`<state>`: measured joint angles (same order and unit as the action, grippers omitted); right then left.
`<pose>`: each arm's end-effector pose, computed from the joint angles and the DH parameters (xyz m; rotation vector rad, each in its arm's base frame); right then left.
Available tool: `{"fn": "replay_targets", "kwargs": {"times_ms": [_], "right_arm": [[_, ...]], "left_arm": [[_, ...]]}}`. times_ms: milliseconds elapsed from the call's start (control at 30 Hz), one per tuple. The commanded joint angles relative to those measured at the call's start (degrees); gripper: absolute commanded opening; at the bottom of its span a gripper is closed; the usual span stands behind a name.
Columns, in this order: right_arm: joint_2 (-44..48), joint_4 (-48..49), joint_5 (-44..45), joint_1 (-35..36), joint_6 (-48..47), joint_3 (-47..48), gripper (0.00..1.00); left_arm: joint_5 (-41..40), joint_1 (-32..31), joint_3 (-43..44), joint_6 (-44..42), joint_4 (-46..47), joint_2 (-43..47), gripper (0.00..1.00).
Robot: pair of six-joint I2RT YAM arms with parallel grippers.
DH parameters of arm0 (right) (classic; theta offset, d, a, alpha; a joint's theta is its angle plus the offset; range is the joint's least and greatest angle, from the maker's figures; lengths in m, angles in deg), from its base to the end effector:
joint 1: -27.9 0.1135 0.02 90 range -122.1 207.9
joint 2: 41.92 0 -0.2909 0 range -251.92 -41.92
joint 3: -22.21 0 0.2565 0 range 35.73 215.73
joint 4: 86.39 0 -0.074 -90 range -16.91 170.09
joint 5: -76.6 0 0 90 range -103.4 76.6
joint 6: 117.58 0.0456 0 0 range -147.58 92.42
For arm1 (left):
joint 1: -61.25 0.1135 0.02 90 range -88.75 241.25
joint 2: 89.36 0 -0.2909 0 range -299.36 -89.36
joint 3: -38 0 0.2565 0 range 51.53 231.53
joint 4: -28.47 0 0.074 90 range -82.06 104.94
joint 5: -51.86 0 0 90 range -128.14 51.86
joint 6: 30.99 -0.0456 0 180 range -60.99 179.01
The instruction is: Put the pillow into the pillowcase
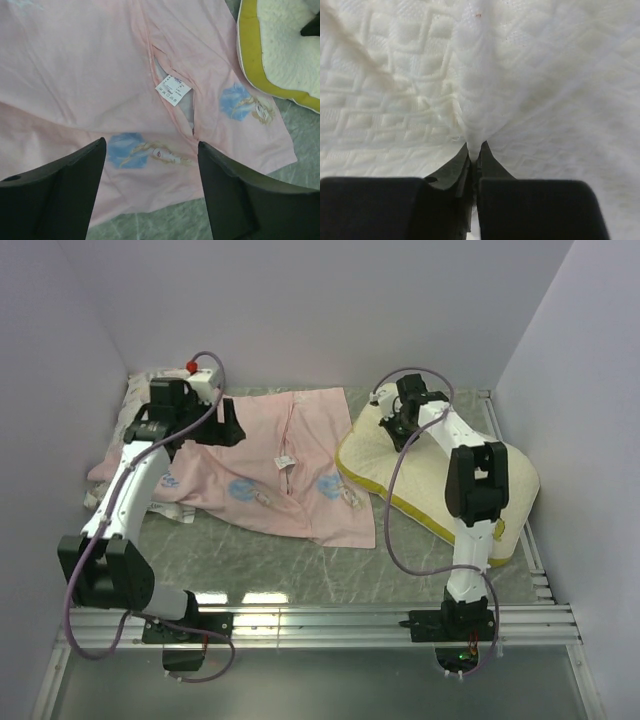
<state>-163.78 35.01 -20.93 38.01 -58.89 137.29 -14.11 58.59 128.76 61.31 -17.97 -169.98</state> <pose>0.4694 0.0898 0.2219 -0.9893 2.5072 0.0661 0.3171 -0.0333 0.3772 0.2411 2.1733 -0.5099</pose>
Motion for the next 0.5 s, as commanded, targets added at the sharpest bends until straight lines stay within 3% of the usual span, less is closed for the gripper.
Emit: {"fn": "replay_targets", "kwargs": {"times_ms": [0, 67, 200, 267, 467], "right_arm": [[7.4, -1.51, -0.9, -0.35, 0.98, -4.25, 0.0], [10.49, -0.1, -1.43, -0.7, 1.42, -5.93, 0.0], [16.91, 0.43, -3.1, -1.67, 3.01, -8.13, 0.0], [17.97, -0.27, -3.98, -1.76, 3.45, -8.22, 0.0], [20.0, -1.06, -5.65, -1.85, 3.89, -9.53, 0.0]], "left_arm": [[-7.15, -3.75, 0.28, 4.63, 4.69, -6.63, 0.74], [-10.99, -6.82, 1.6, 6.03, 5.13, -9.63, 0.57], [-18.64, -12.98, 2.4, 6.92, 7.32, -16.92, 0.4], [-20.95, -14.48, 3.09, 8.32, 8.38, -19.21, 0.37], [-21.14, -15.01, 9.15, 10.17, 10.23, -28.0, 0.46]]}}
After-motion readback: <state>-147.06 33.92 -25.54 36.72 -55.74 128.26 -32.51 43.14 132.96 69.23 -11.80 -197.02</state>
